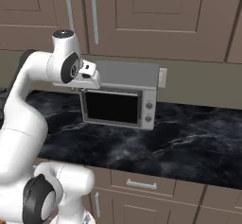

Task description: The dining table condiment station is running low on syrup bottle. Refill the condiment station by opening the cabinet and taking the syrup bottle from the cabinet and placing it on the dining table.

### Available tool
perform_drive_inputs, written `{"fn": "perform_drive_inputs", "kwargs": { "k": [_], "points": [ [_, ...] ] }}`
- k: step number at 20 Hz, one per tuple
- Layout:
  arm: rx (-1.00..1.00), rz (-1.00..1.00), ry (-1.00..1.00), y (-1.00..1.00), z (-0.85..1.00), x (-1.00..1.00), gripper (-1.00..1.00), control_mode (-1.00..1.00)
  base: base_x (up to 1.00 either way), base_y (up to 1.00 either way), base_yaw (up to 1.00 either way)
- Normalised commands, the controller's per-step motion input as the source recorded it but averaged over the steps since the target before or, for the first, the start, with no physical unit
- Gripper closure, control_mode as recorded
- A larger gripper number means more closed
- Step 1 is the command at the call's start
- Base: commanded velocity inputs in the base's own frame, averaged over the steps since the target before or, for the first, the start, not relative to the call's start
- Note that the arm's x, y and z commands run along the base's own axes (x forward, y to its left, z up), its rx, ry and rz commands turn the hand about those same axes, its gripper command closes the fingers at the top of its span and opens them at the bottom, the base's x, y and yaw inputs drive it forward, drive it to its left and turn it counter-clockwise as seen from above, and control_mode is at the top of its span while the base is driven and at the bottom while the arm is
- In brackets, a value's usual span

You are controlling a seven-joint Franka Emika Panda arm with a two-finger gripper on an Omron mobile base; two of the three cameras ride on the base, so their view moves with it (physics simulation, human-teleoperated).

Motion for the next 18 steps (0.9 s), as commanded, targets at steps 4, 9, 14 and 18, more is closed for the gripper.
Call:
{"fn": "perform_drive_inputs", "kwargs": {
  "k": [4, 9, 14, 18],
  "points": [
    [-0.04, 0.0, -0.09, 0.13, 0.0, -0.19, -1.0, -1.0, 0.0, 0.0, 0.0],
    [-0.23, 0.0, -0.58, 0.15, 0.1, -0.72, -1.0, -1.0, 0.0, 0.0, 0.0],
    [-0.09, 0.0, -0.76, -0.16, 0.54, -0.68, -1.0, -1.0, 0.0, 0.0, 0.0],
    [0.19, 0.01, -0.51, -0.54, 0.9, 0.03, -1.0, -1.0, 0.0, 0.0, 0.0]
  ]
}}
